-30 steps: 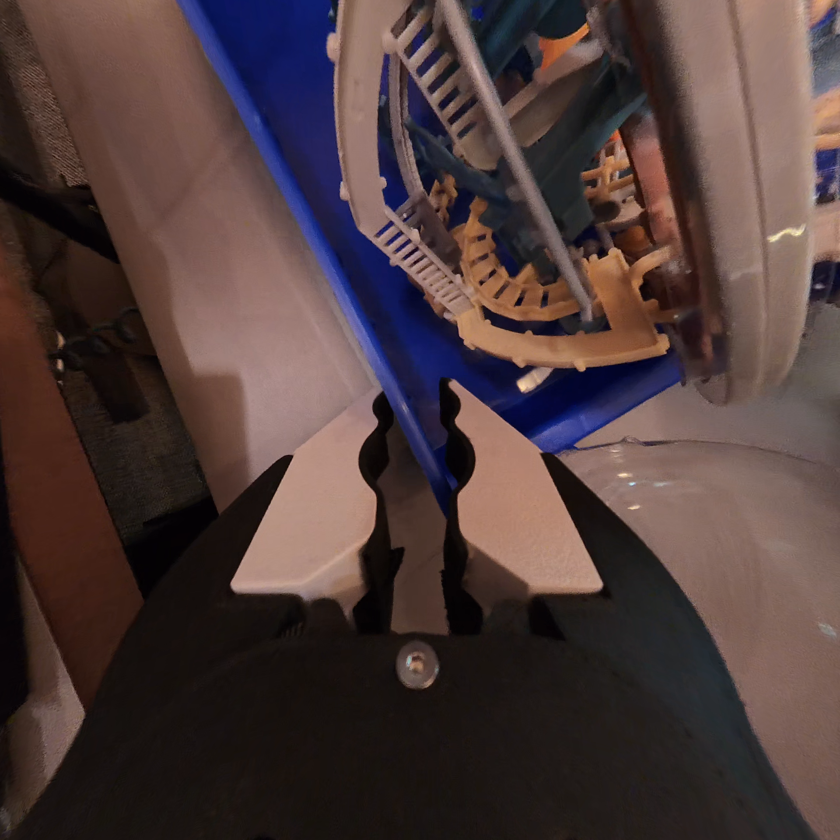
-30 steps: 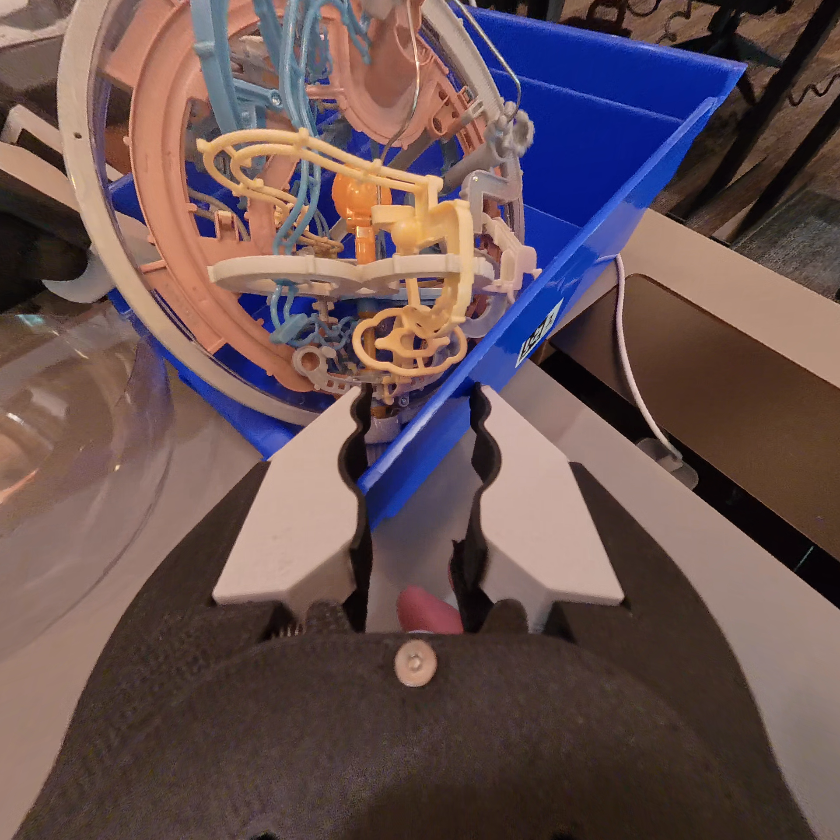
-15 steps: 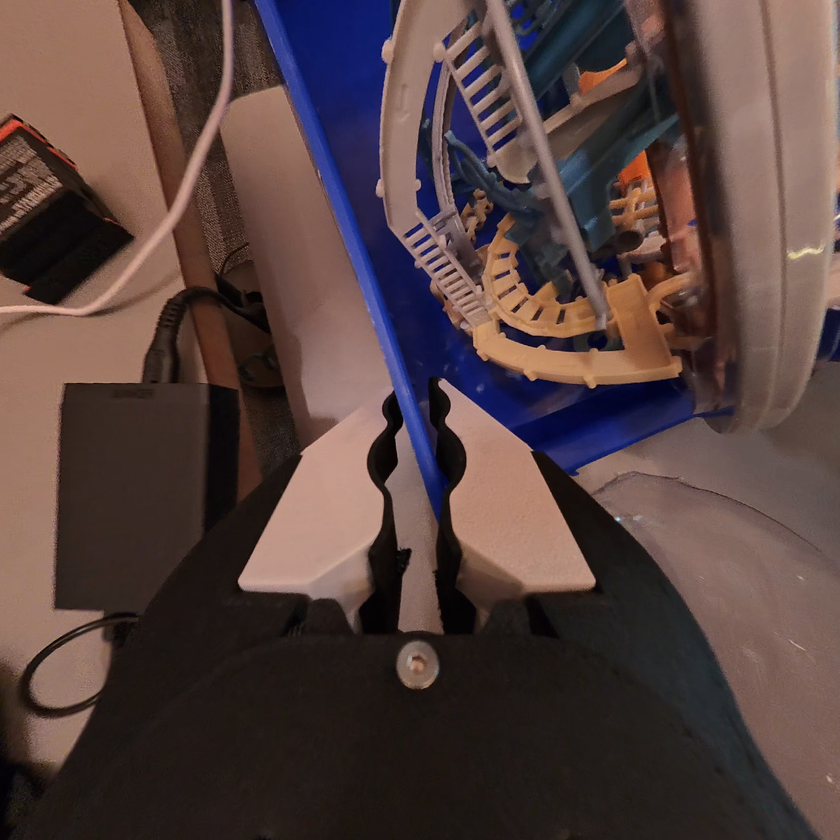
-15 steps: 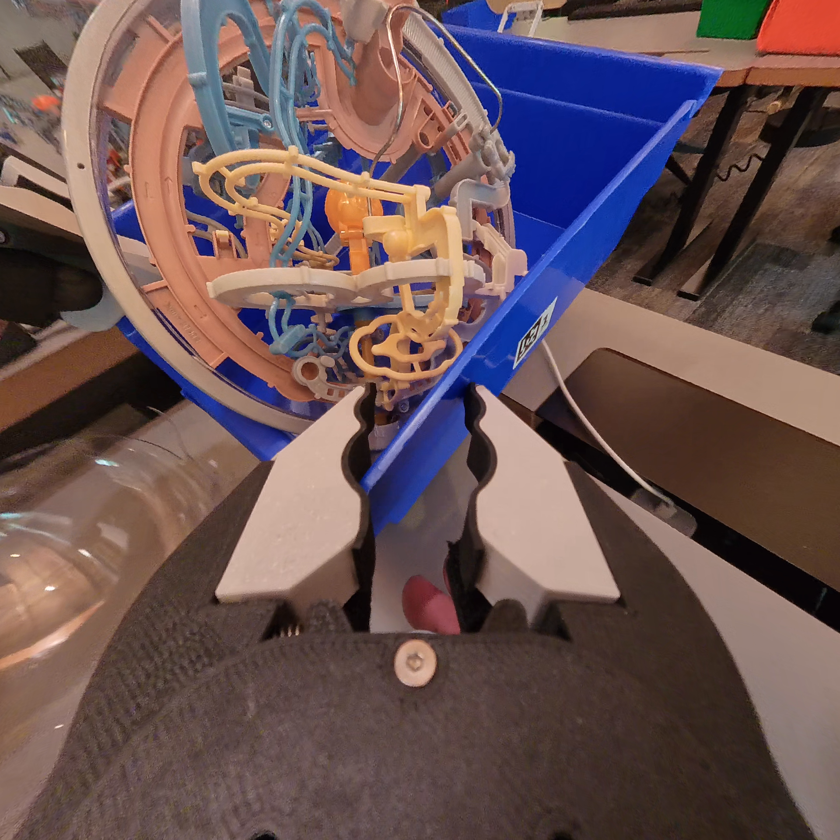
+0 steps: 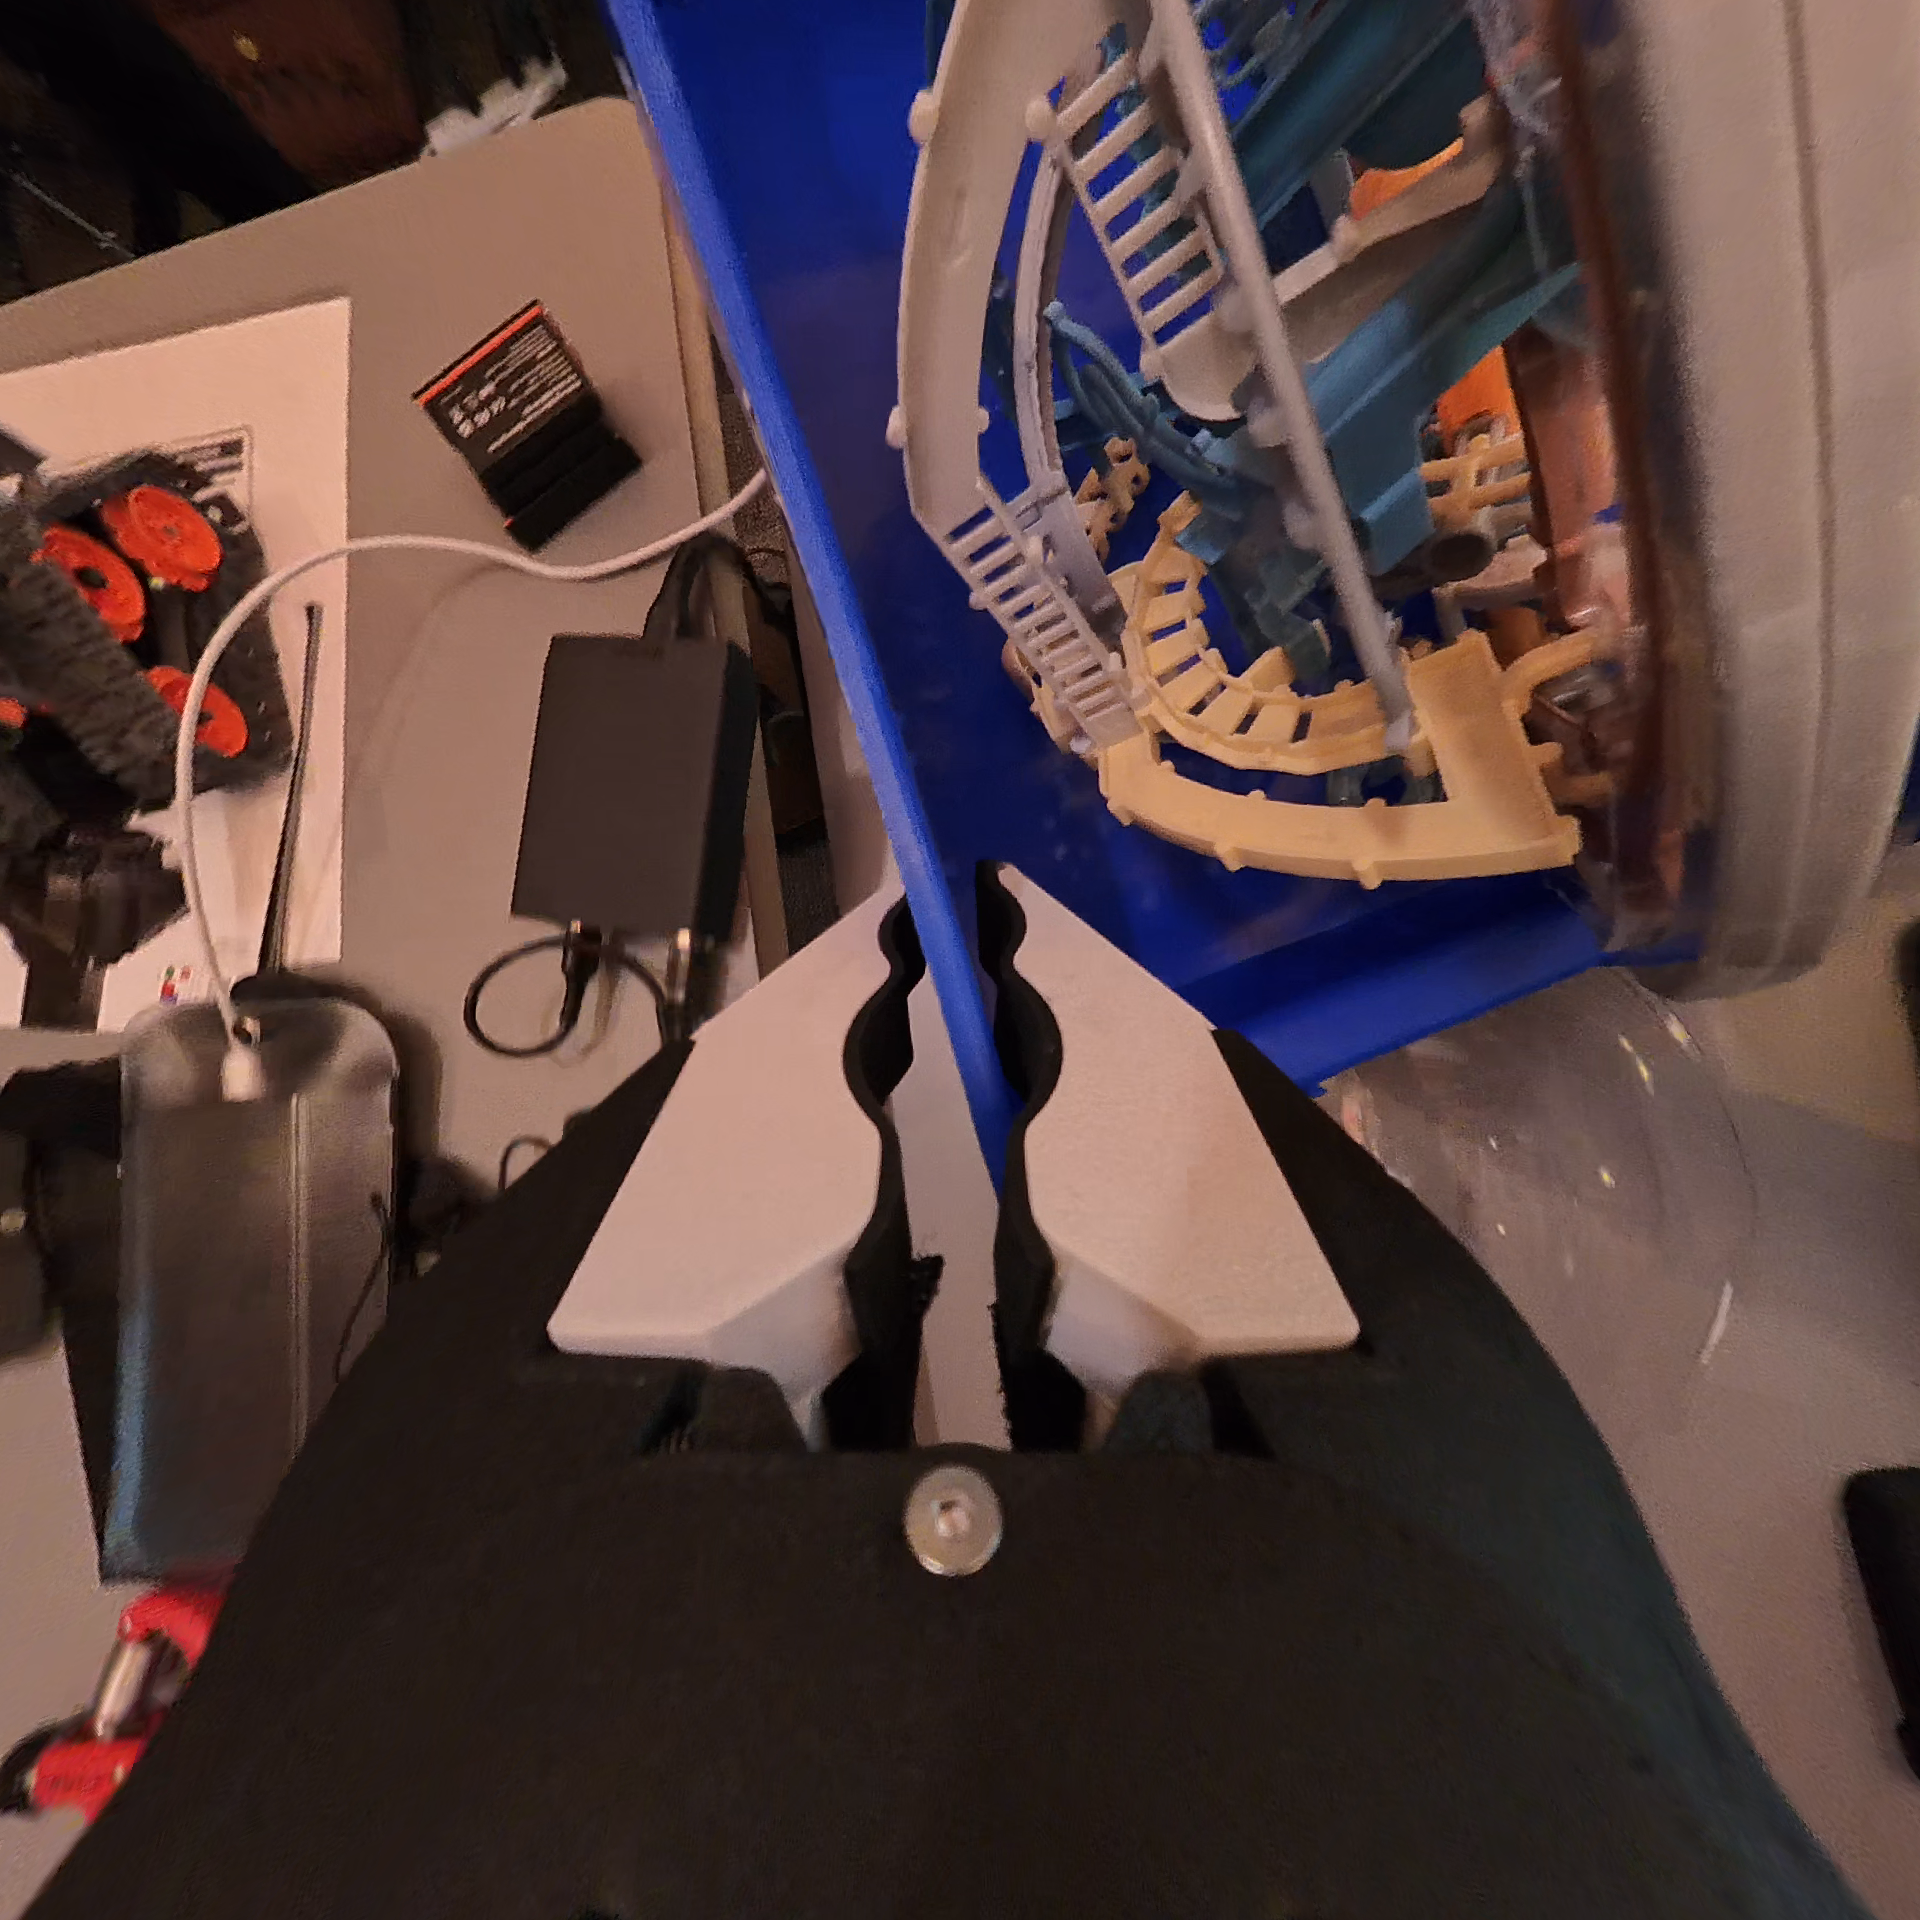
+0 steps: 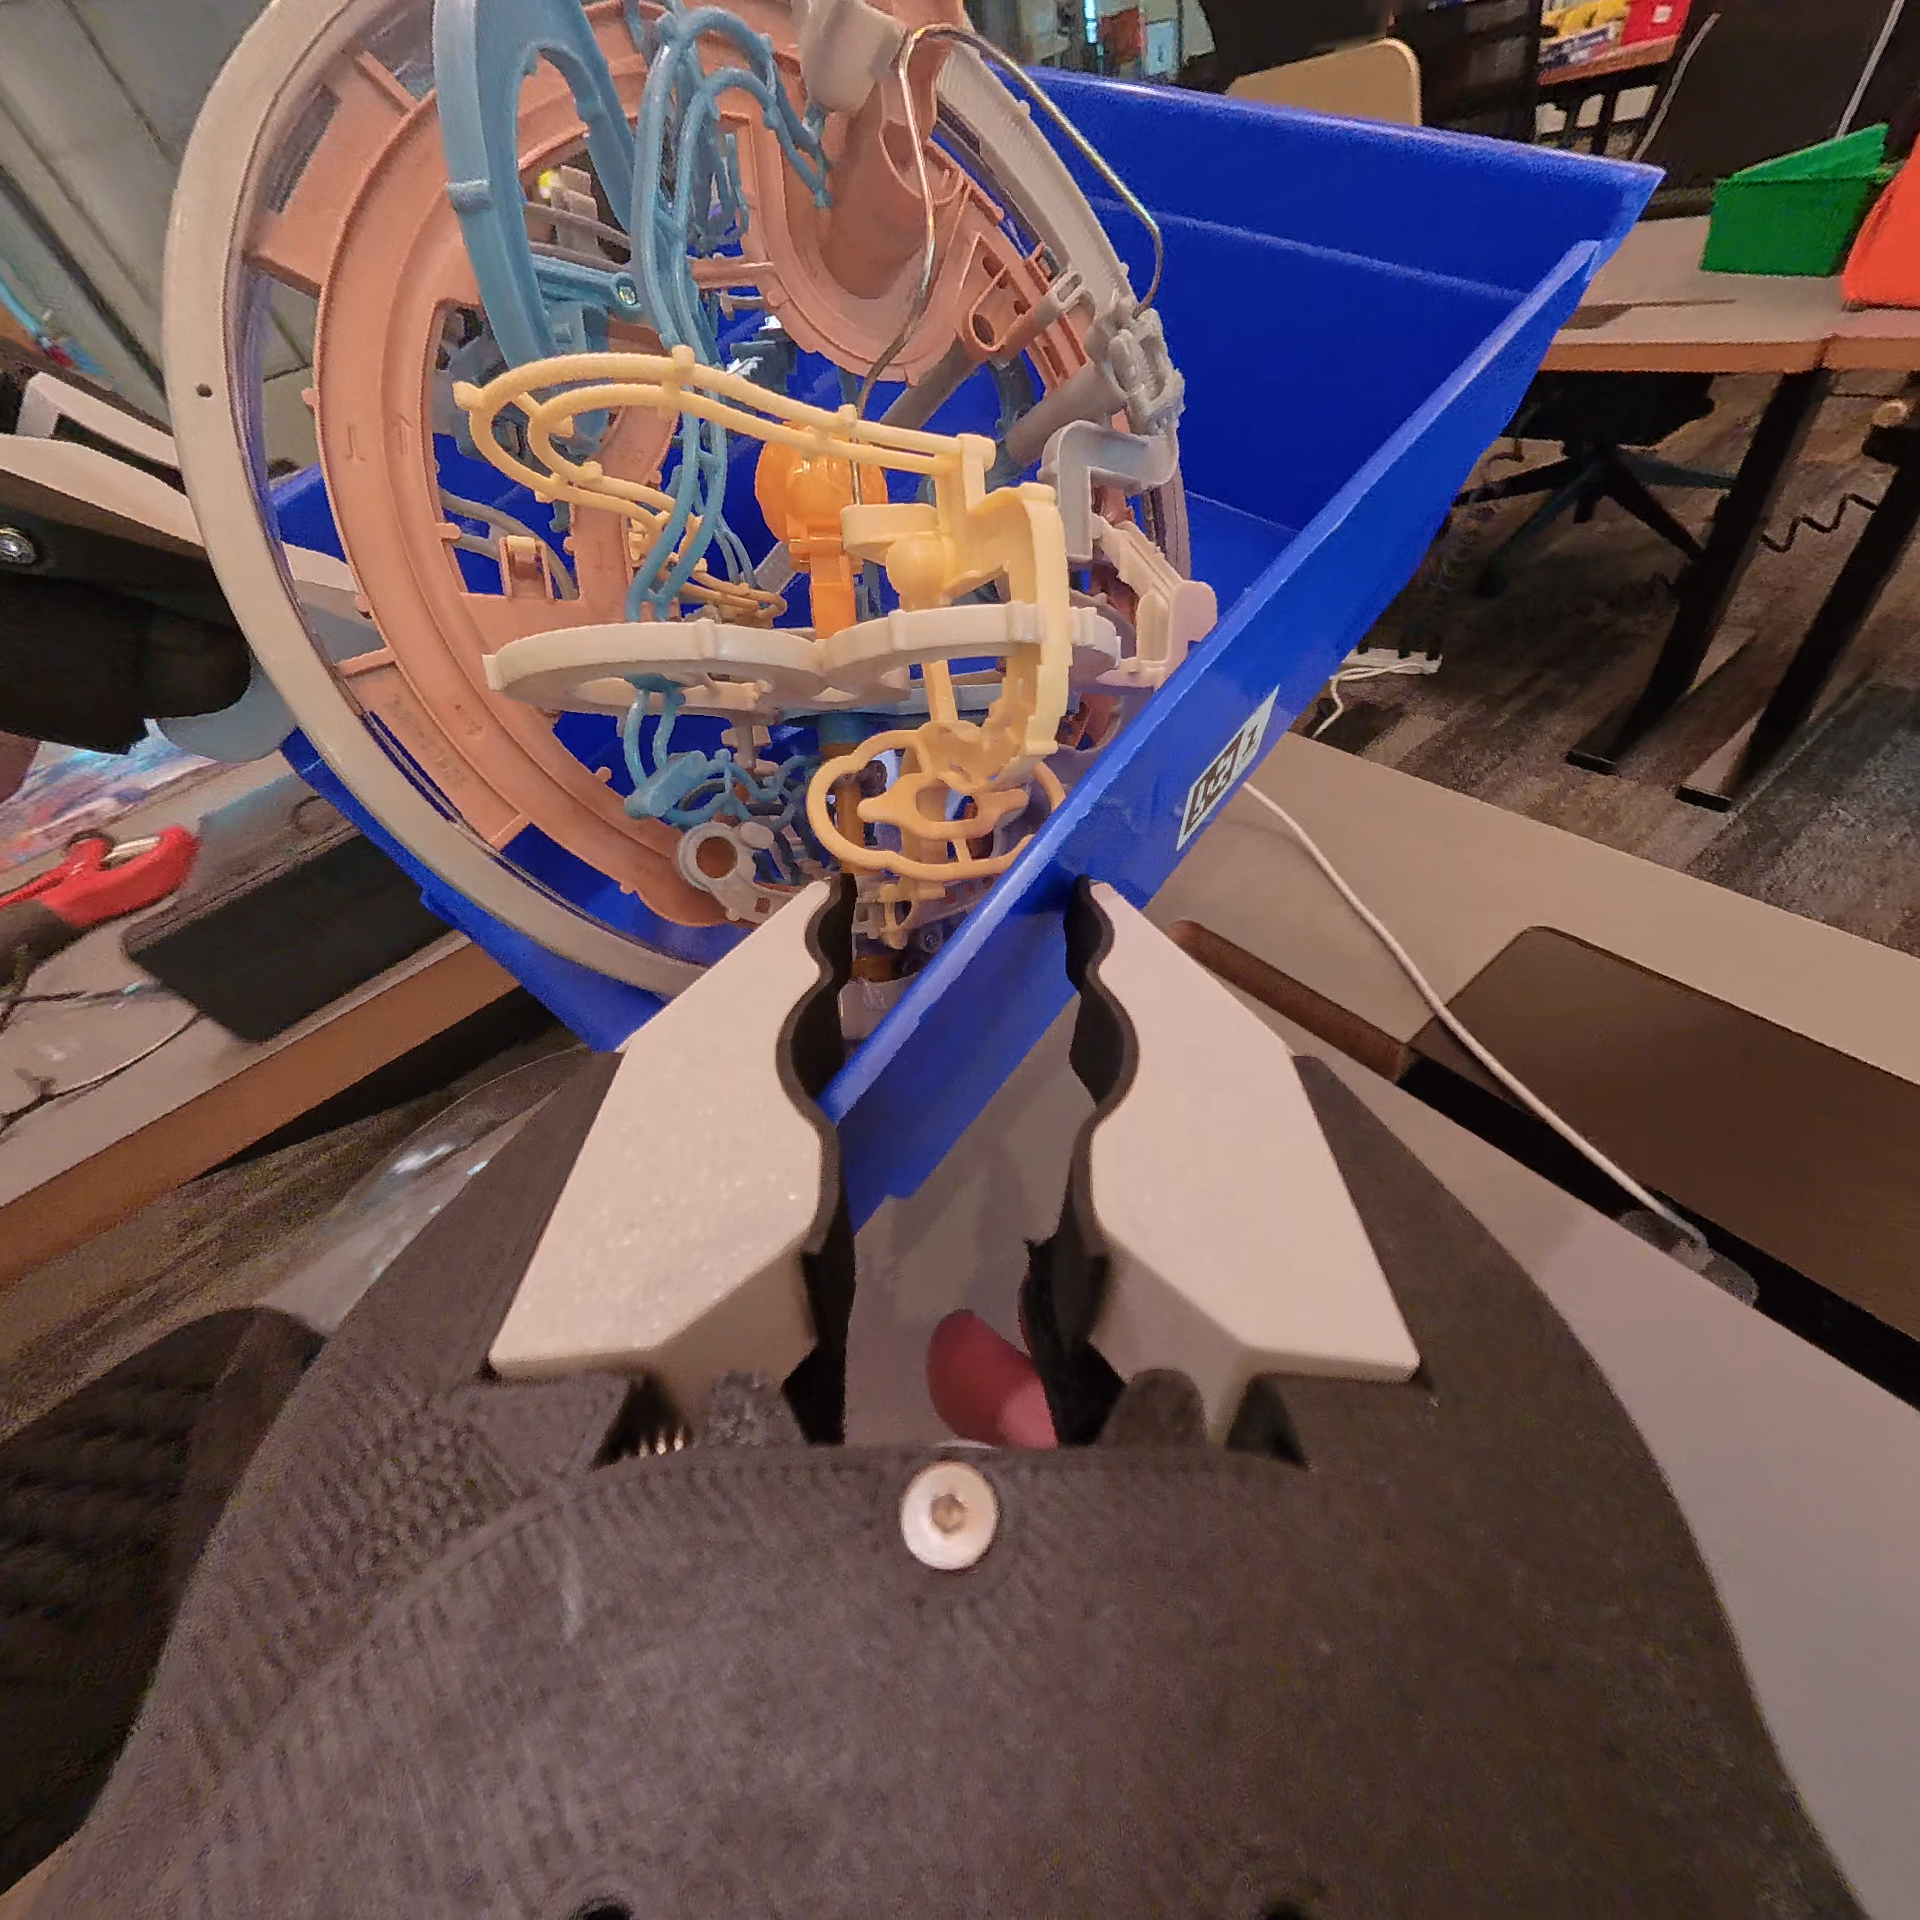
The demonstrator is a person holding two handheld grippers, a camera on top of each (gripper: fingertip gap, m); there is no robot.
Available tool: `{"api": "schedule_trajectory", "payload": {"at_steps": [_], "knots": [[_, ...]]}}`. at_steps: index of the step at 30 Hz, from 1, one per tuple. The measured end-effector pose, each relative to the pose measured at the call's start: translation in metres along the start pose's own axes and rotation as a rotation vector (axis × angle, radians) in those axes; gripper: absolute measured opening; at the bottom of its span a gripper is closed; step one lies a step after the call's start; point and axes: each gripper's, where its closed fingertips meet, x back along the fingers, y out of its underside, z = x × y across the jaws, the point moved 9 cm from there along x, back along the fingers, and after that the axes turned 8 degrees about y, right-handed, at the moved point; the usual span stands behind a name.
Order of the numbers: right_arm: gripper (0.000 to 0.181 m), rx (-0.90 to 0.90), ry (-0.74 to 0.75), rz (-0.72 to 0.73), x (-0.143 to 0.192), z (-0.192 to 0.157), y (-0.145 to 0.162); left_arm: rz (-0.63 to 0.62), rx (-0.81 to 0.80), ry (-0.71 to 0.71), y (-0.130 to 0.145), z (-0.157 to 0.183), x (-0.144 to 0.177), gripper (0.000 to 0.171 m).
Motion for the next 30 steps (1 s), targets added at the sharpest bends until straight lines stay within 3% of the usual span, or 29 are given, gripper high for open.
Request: {"api": "schedule_trajectory", "payload": {"at_steps": [8, 16, 24, 30], "knots": [[0.039, 0.099, -0.078, -0.027, 0.071, -0.057, 0.013, 0.036, 0.090, -0.056, 0.082, 0.046, 0.070, 0.007], [0.042, 0.160, -0.098, -0.066, 0.177, -0.083, 0.054, 0.025, 0.056, -0.120, 0.148, 0.131, 0.113, 0.004], [0.042, 0.148, 0.022, -0.074, 0.288, -0.051, 0.102, 0.055, -0.062, -0.040, 0.175, 0.240, 0.102, 0.007], [0.041, 0.163, 0.210, -0.114, 0.375, 0.019, 0.116, 0.098, -0.175, 0.133, 0.148, 0.337, 0.053, 0.010]]}}
